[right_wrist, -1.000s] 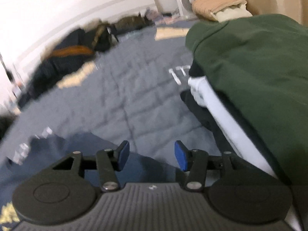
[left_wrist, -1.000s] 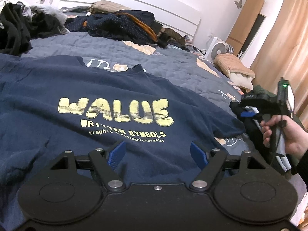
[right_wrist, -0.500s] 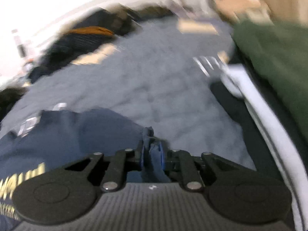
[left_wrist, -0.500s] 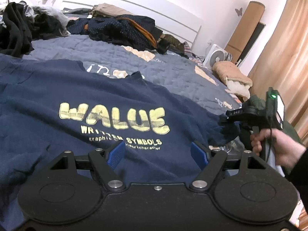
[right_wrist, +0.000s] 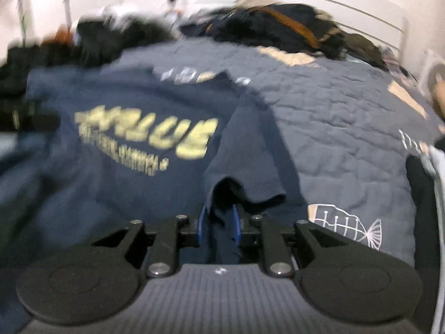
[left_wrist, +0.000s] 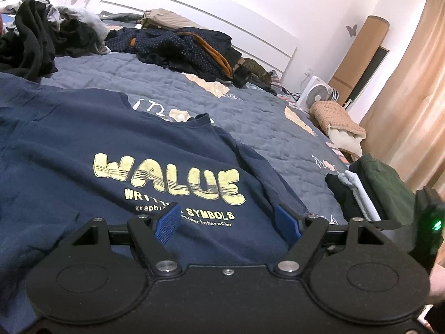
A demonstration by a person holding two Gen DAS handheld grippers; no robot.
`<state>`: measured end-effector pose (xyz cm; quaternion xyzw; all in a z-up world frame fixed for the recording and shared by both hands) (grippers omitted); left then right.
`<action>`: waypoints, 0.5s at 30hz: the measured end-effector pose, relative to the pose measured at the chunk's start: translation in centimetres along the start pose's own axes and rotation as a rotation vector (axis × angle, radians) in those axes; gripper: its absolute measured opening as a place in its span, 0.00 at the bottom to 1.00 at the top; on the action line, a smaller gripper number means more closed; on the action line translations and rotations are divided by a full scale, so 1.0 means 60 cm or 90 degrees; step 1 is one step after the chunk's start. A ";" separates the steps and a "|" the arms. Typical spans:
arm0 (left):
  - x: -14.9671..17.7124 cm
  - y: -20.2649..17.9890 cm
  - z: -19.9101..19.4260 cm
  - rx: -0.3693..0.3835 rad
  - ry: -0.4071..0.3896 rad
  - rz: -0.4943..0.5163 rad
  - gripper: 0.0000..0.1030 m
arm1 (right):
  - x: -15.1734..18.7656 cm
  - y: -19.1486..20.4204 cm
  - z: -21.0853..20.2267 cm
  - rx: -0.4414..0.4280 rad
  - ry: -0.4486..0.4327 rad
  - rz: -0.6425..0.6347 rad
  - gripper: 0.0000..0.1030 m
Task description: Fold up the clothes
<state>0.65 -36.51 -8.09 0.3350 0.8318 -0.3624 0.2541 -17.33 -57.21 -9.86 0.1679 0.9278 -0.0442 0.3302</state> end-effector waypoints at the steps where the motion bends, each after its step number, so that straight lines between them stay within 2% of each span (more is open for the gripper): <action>1: 0.000 0.000 0.000 0.000 0.000 -0.001 0.72 | -0.004 -0.009 -0.013 -0.009 -0.018 0.026 0.21; 5: 0.000 0.002 0.003 -0.001 0.004 -0.004 0.72 | -0.034 -0.063 -0.037 -0.012 -0.097 0.135 0.35; 9: 0.001 0.002 0.003 -0.004 0.004 -0.003 0.72 | -0.035 -0.115 0.011 -0.025 -0.025 0.260 0.36; 11: 0.000 0.003 0.003 -0.003 0.004 -0.006 0.72 | -0.022 -0.125 0.026 -0.050 -0.031 0.296 0.36; 13: 0.000 0.005 0.003 -0.004 0.005 -0.010 0.72 | -0.012 -0.125 0.036 -0.053 -0.042 0.305 0.36; 15: 0.000 0.006 0.004 -0.004 0.005 -0.013 0.72 | -0.012 -0.114 0.051 -0.036 -0.029 0.284 0.36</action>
Point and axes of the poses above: each gripper's, at about its wrist camera, not at the fingertips, and z roughly the way its jaws point, y to its left, x to its underside, the point moved 2 cm from there along z, roughly the way its jaws point, and after that the axes turned 8 degrees about y, right-handed, at the moved point
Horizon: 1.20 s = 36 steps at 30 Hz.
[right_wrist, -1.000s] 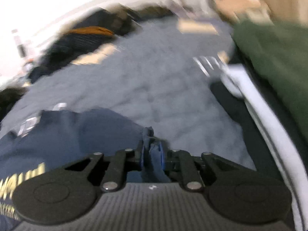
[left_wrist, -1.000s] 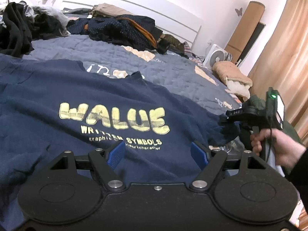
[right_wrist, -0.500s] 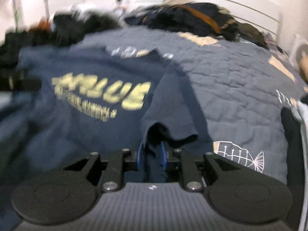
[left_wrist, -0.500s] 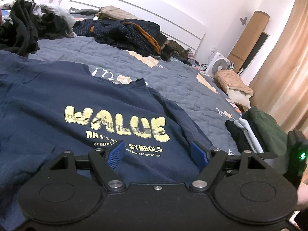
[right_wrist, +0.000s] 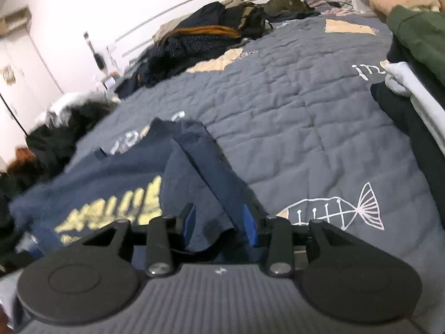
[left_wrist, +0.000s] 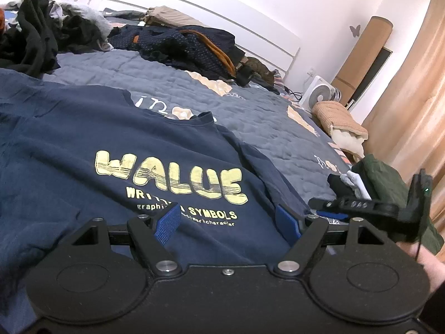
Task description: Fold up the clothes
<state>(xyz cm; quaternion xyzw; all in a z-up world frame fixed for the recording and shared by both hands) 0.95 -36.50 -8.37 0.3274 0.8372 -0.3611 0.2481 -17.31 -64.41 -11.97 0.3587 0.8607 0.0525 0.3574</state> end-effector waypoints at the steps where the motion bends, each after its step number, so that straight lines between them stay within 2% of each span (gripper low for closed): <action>1: 0.000 0.001 0.000 0.000 0.001 -0.002 0.72 | 0.002 0.005 0.007 0.004 0.014 -0.009 0.36; 3: 0.000 0.003 0.002 0.000 0.003 -0.006 0.72 | 0.005 0.015 0.020 0.013 0.041 -0.027 0.32; 6: -0.001 0.004 0.002 0.000 0.006 -0.007 0.72 | 0.007 0.027 0.020 0.034 0.044 -0.062 0.10; 7: -0.001 0.004 0.002 0.002 0.007 -0.008 0.72 | 0.004 0.025 0.017 0.040 0.038 -0.058 0.07; 10: -0.001 0.004 0.002 0.003 0.008 -0.010 0.72 | -0.019 0.013 -0.001 0.066 -0.009 -0.038 0.05; 14: -0.001 0.007 0.005 0.004 0.012 -0.017 0.72 | -0.083 -0.020 -0.047 0.160 -0.102 -0.026 0.02; 17: 0.000 0.009 0.010 0.004 0.016 -0.022 0.72 | -0.138 -0.042 -0.075 0.263 -0.165 -0.045 0.02; 20: 0.001 0.010 0.017 0.005 0.024 -0.022 0.72 | -0.182 -0.067 -0.066 0.316 -0.172 -0.062 0.02; 24: 0.005 0.010 0.025 0.002 0.037 -0.019 0.72 | -0.205 -0.087 -0.007 0.361 -0.157 -0.103 0.02; 27: 0.007 0.011 0.025 0.000 0.039 -0.015 0.72 | -0.201 -0.094 0.054 0.401 -0.112 -0.129 0.05; 29: 0.008 0.010 0.024 0.001 0.039 -0.013 0.72 | -0.191 -0.102 0.076 0.406 -0.085 -0.117 0.06; 32: 0.008 0.008 0.023 0.001 0.040 -0.008 0.72 | -0.177 -0.094 0.064 0.382 -0.081 -0.081 0.10; 36: 0.006 0.005 0.021 -0.001 0.033 -0.003 0.72 | -0.146 -0.067 0.010 0.326 -0.100 -0.059 0.26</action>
Point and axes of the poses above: each gripper's, at about its wrist camera, not at the fingertips, and z roughly the way its jaws point, y to its left, x to its underside, the point moved 2 cm from there along z, roughly the way its jaws point, and after that the axes turned 8 degrees about y, right-handed, at the moved point
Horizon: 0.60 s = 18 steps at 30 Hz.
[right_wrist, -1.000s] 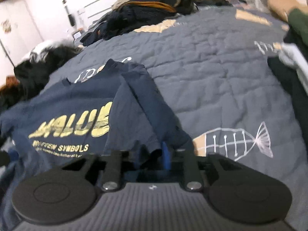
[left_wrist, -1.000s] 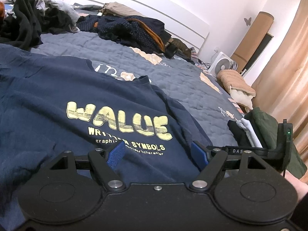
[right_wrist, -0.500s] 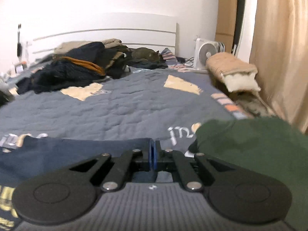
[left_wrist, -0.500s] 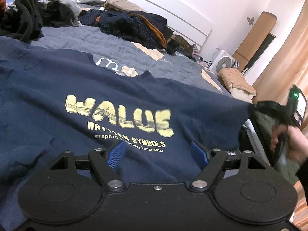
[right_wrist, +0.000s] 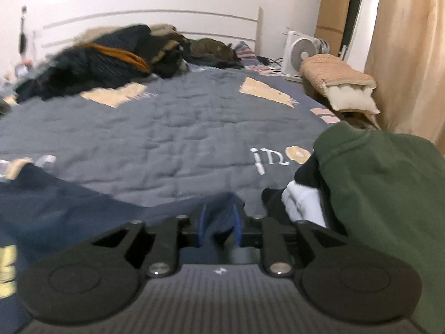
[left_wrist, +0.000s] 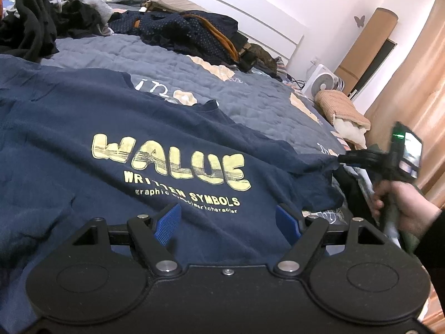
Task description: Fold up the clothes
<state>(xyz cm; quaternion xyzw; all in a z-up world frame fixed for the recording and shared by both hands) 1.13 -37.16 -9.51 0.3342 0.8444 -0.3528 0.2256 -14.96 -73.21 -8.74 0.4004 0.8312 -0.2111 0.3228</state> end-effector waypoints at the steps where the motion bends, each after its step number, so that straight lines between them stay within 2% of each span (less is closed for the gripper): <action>1: 0.000 -0.001 -0.001 -0.001 -0.003 0.003 0.72 | 0.007 0.000 -0.021 -0.015 -0.001 0.004 0.31; 4: -0.001 -0.005 -0.008 -0.004 -0.014 0.008 0.72 | 0.042 -0.004 -0.088 -0.073 0.001 0.033 0.37; 11: 0.005 -0.028 -0.049 -0.015 -0.046 0.054 0.72 | 0.159 -0.005 -0.229 -0.149 0.032 0.067 0.38; 18: 0.043 -0.038 -0.106 -0.030 -0.054 0.098 0.72 | 0.269 0.004 -0.301 -0.195 0.070 0.137 0.39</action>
Point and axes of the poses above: each gripper's, at about its wrist camera, not at the fingertips, and z roughly the way its jaws point, y to its left, x to its underside, the point moved 2 cm from there along z, roughly the way its jaws point, and after that the axes turned 8 degrees about y, right-handed, at the moved point
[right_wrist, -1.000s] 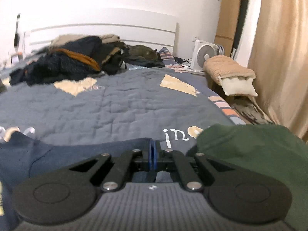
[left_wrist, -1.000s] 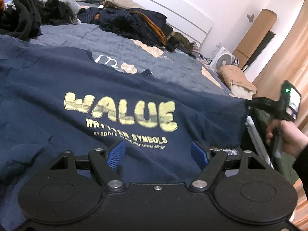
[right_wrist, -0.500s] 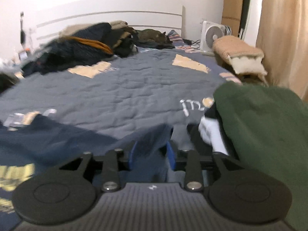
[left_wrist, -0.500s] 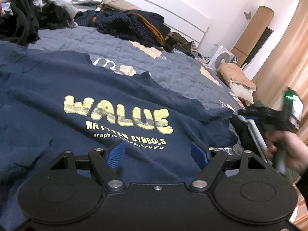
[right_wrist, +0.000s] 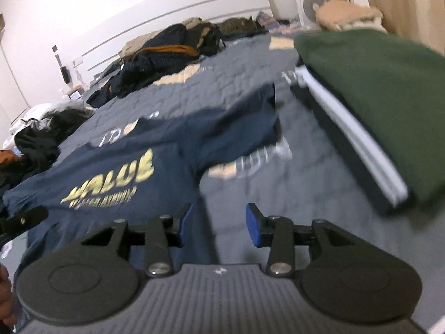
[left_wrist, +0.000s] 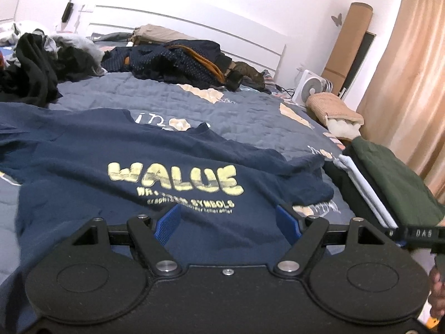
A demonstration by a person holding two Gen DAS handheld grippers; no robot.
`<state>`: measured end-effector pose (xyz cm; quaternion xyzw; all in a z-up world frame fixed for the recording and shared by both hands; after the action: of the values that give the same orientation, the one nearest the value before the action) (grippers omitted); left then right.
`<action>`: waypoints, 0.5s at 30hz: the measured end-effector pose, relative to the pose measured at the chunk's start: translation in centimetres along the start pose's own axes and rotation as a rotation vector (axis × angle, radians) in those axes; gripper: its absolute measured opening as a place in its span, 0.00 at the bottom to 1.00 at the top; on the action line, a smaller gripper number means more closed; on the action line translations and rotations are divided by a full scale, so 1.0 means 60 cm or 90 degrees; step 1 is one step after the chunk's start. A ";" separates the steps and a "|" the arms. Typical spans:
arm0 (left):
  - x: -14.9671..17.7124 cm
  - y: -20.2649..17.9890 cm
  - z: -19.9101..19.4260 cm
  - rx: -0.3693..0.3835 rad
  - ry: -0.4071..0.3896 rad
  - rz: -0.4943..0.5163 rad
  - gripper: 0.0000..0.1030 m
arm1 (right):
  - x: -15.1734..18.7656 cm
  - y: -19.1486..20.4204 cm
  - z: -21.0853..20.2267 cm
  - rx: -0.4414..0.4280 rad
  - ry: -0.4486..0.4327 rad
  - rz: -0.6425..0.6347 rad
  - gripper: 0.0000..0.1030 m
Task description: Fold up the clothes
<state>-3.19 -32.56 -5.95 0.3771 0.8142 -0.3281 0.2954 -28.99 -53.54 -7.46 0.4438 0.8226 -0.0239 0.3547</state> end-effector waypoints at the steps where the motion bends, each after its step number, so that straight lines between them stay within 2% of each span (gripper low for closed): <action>1: 0.005 0.001 -0.010 -0.003 -0.002 0.006 0.72 | 0.015 0.001 -0.005 -0.003 0.004 0.008 0.39; 4: 0.027 0.008 -0.047 -0.016 -0.008 0.025 0.73 | 0.061 0.001 -0.015 0.000 0.018 0.021 0.40; 10: 0.070 0.053 -0.114 -0.058 -0.008 0.018 0.76 | 0.140 -0.015 -0.036 0.000 0.060 0.051 0.40; 12: 0.077 0.064 -0.131 -0.072 -0.008 0.019 0.76 | 0.166 -0.013 -0.050 0.004 0.071 0.037 0.40; 15: 0.085 0.075 -0.152 -0.082 -0.010 0.020 0.76 | 0.202 0.002 -0.065 0.005 0.100 -0.034 0.40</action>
<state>-4.44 -21.22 -5.51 0.3675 0.8253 -0.2729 0.3306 -35.42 -43.42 -11.84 0.4236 0.8593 -0.0022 0.2866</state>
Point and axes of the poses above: each gripper's, at about its wrist camera, not at the fingertips, and z roughly the way its jaws point, y to its left, x to its underside, the point moved 2 cm from there along z, roughly the way its jaws point, and after that the axes turned 8 degrees about y, right-handed, at the moved point
